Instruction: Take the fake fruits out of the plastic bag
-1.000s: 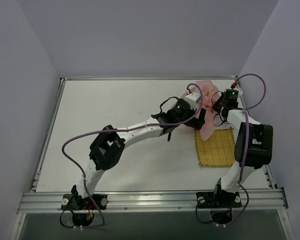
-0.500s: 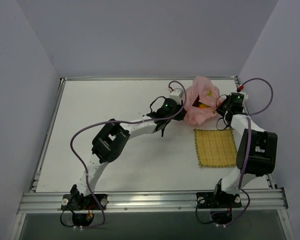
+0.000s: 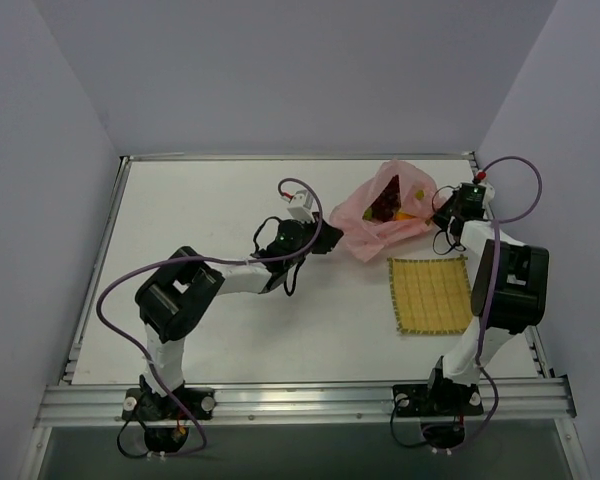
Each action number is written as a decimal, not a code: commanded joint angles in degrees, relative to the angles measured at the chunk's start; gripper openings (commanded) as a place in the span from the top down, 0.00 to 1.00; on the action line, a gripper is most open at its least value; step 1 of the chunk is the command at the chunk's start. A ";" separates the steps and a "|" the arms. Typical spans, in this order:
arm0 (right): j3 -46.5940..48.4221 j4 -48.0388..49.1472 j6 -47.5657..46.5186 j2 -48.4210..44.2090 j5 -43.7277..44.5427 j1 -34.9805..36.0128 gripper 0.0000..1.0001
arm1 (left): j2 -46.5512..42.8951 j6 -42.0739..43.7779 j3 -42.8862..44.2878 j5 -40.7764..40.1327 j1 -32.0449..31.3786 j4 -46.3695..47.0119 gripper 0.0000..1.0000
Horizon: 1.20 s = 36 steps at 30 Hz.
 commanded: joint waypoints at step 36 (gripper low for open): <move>22.89 -11.08 -12.96 4.84 23.42 12.32 0.96 | -0.55 -3.37 -1.20 6.36 0.16 8.66 0.98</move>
